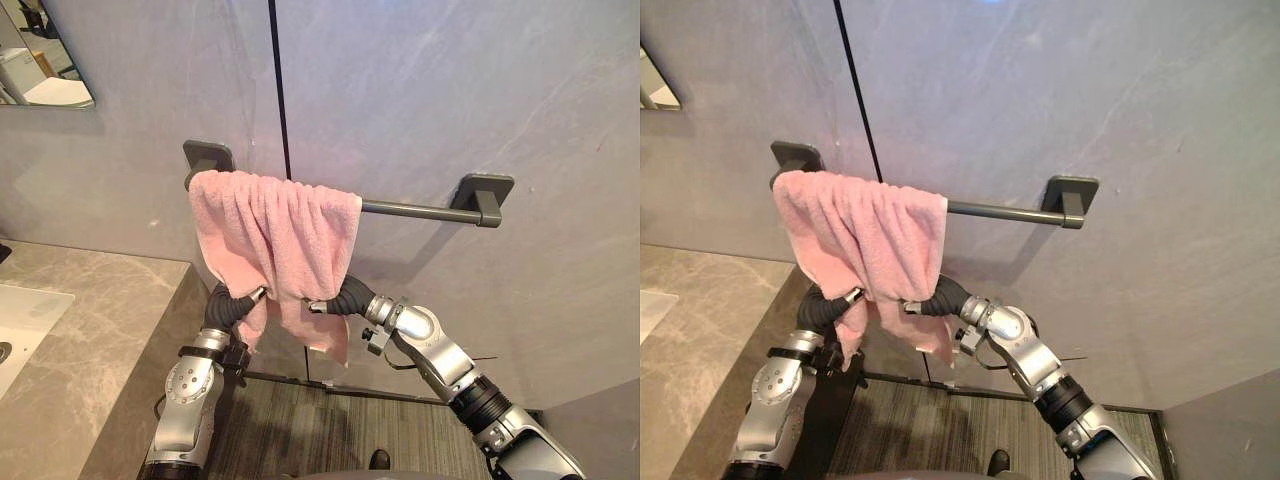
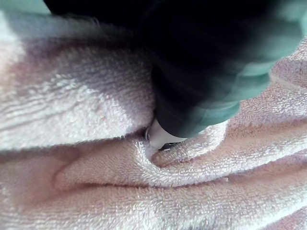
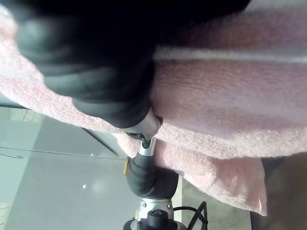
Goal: Organize washtable
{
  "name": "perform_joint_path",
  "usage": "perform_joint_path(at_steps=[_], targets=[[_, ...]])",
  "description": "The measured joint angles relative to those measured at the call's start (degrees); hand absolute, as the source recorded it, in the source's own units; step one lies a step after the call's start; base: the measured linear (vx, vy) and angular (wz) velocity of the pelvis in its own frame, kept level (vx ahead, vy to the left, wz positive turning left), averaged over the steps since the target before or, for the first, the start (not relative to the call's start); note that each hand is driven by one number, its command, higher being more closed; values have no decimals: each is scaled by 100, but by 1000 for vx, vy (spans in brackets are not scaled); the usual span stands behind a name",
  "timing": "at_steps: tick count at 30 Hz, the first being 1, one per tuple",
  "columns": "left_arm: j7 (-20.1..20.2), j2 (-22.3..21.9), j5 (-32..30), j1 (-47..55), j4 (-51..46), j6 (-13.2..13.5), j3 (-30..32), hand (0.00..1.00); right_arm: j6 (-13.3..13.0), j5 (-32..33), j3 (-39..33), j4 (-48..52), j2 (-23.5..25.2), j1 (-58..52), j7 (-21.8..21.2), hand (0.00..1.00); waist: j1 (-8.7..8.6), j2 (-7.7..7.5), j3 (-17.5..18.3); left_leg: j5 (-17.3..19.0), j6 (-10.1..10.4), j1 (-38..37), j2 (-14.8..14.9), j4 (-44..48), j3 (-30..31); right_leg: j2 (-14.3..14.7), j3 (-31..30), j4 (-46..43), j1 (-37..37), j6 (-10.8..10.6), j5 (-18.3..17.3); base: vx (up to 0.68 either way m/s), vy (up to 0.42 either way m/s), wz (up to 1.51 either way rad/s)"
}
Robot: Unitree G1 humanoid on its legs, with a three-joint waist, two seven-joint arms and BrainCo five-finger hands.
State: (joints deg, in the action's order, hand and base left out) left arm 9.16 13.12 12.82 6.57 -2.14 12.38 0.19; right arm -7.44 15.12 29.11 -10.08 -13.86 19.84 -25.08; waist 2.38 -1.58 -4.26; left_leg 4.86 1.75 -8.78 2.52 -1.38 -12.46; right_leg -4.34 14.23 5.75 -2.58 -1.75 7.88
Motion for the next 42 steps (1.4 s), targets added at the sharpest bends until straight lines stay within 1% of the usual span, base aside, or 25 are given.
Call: perform_joint_path(at_steps=[4, 10, 14, 17, 19, 21, 23, 27, 33, 37, 39, 42], targets=[[63, -2, 0, 0, 0, 0, 2, 100, 0, -1, -222, 1, 1, -87, -7, 100, 7, -2, 2, -31, 1, -20, -13, -65, 18, -4, 19, 0, 2, -2, -3, -15, 0, 2], [66, -56, -3, 4, -6, -1, 52, 100, -1, 3, -1062, 63, -34, -424, 3, 100, -3, -6, 4, -38, -5, -55, -45, -61, 30, -29, 31, 0, -2, -2, -2, -11, 0, 1], [65, -126, -6, 29, -18, -1, 82, 100, -1, 24, -1563, 383, -214, -704, -10, 100, -10, -8, 6, -36, -7, -53, -43, -59, 28, -37, 26, 1, -3, -3, -1, -24, -4, 0], [77, -179, -9, 59, -82, -1, 236, 100, -1, 223, -1982, 493, -290, -855, -22, 100, -20, -9, 6, -36, -7, -54, -40, -58, 20, -35, 18, 2, -3, -3, -1, -12, -2, 0], [105, -196, -13, 116, -183, -1, 227, 100, -1, 241, -2025, 495, -331, -861, -65, 100, -47, -8, 6, -34, -7, -35, -38, -58, 5, -33, 2, 3, -3, -4, -1, -37, -5, -3], [107, -274, -14, 116, -195, -1, 234, 100, -1, 284, -2088, 495, -335, -906, -128, 100, -130, -8, 6, -33, -7, -22, -34, -57, 5, -32, 3, 4, -2, -4, -2, -43, -7, 0], [153, -312, -28, 114, -195, -1, 233, 100, -2, 295, -2146, 495, -334, -919, -132, 100, -149, -8, 6, -32, -7, -21, -33, -57, 0, -31, -1, 3, 0, -4, -1, 0, 0, 0], [221, -396, -203, 104, -195, -1, 223, 100, -2, 335, -2264, 495, -334, -949, -135, 100, -157, -8, 5, -31, -6, -19, -27, -56, -16, -23, -14, 2, 10, -5, -2, 0, 0, 0], [223, -416, -216, 102, -194, -2, 222, 100, -2, 335, -2278, 477, -308, -1064, -144, 100, -160, -6, 4, -31, -5, 4, -22, -57, -19, -17, -19, 1, 35, -7, -4, 0, 0, 0], [223, -514, -215, 103, -174, -5, 223, 100, -2, 334, -2337, 448, -241, -1087, -144, 100, -160, -5, 4, -31, -5, 8, -26, -59, -19, -20, -18, 1, 40, -10, -6, 0, 0, 0], [223, -543, -215, 100, -102, -5, 215, 100, -3, 329, -2357, 392, -216, -1098, -149, 100, -161, -5, 4, -28, -4, 20, -25, -56, -19, -25, -22, 2, 54, -10, -6, 0, 0, 0], [223, -592, -216, 92, 294, -21, 189, 100, -2, 321, -2325, 200, -209, -1168, -257, 100, -161, -4, 5, -27, -4, 80, -23, -43, -16, -35, -24, 1, 105, -10, -6, 0, 0, 0]])
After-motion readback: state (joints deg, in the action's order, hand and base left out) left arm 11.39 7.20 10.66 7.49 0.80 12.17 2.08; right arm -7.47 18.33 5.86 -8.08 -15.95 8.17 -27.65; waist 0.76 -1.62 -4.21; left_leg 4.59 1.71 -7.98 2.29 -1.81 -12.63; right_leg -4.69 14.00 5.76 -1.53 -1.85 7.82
